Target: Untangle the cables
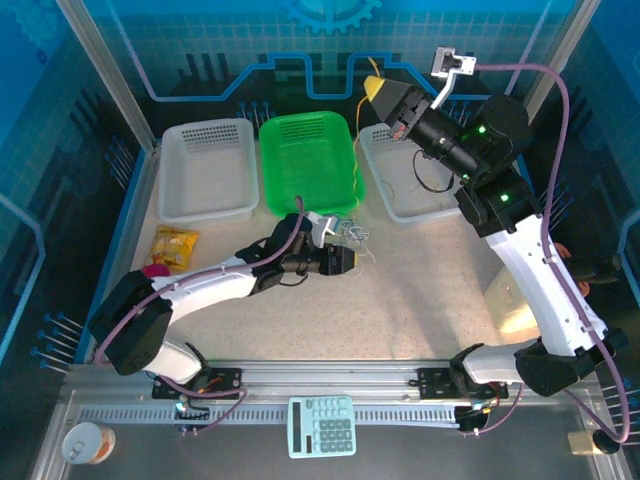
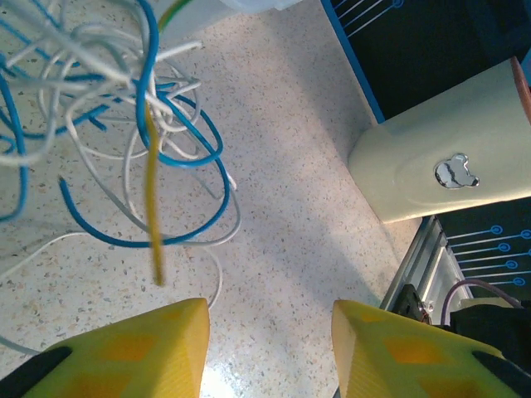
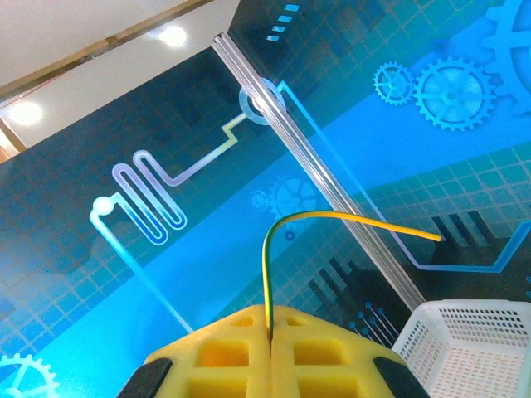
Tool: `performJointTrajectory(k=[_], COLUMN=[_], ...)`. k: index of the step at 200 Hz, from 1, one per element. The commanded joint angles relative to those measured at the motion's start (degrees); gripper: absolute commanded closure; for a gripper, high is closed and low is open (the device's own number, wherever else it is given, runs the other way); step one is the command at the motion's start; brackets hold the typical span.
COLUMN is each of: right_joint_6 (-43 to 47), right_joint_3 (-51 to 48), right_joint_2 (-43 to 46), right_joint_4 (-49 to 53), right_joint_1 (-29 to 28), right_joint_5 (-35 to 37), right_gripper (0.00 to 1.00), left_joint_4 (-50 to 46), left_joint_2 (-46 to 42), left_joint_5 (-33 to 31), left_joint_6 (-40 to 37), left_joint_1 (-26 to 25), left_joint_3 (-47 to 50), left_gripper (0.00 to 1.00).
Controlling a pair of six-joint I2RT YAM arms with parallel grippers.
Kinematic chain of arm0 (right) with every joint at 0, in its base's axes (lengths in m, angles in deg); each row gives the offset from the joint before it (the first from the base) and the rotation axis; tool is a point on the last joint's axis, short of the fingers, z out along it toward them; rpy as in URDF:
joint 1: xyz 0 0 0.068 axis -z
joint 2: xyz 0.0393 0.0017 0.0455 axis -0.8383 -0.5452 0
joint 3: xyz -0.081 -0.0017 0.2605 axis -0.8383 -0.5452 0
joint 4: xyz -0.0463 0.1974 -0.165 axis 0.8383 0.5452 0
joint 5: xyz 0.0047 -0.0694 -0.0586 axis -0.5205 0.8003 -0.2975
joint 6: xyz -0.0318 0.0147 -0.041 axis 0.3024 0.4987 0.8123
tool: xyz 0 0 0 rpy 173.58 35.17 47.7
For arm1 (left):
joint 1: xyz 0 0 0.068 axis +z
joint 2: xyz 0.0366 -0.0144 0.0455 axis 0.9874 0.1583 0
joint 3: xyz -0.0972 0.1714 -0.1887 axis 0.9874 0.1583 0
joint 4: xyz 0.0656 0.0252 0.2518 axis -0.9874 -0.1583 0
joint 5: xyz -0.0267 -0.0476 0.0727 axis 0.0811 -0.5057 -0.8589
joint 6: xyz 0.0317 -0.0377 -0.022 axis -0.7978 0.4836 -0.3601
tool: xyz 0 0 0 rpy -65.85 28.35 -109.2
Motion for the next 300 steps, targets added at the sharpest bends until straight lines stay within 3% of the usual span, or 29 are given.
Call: performJointTrajectory(k=[1,27,41,118,163,223,244,282,300], right_joint_6=[-0.56,-0.74,-0.99,-4.53,-3.76,-4.57,-5.30,-4.84,-5.25], right_joint_3=[0.69,-0.16,-0.28,-2.11,-2.13,-1.77,-1.78,1.31,3.71], right_joint_2=[0.85,1.14,1.15,1.54,2.61,2.65,2.61,1.77,0.61], right_joint_4=[-2.19,-2.69,-2.90,-4.91,-3.53,-4.31,-4.92,-3.72,-3.61], right_joint_1=[0.91,1.05,1.06,0.88,0.75,0.64,0.63,0.86,1.12], right_joint_5=[-0.11,-0.37,-0.68,-3.13,-2.98,-3.64,-4.02,-4.01,-4.40], right_gripper=[1.00,1.00,1.00,1.00,1.00,1.00,1.00,1.00,1.00], left_joint_4=[-0.09,-4.39,-6.98,-14.88,-13.61,-13.81,-14.07,-11.79,-9.95], left_joint_2=[-4.83,-8.87,-9.14,3.64,4.50,5.01,6.89,8.91,9.18], left_joint_5=[-2.80,-6.96,-8.56,-9.83,-14.11,-14.40,-14.47,-13.33,-13.22], left_joint_6=[-0.94,-3.86,-5.92,-14.56,-14.53,-14.74,-14.70,-13.55,-12.29], left_joint_1=[-0.34,-0.39,-0.39,-0.40,-0.49,-0.64,-0.76,-1.13,-1.19], left_joint_3=[1.26,1.04,-0.51,-15.61,-15.00,-16.30,-17.59,-15.30,-12.86], left_gripper=[0.41,0.22,0.17,0.15,0.16,0.15,0.25,0.61,0.66])
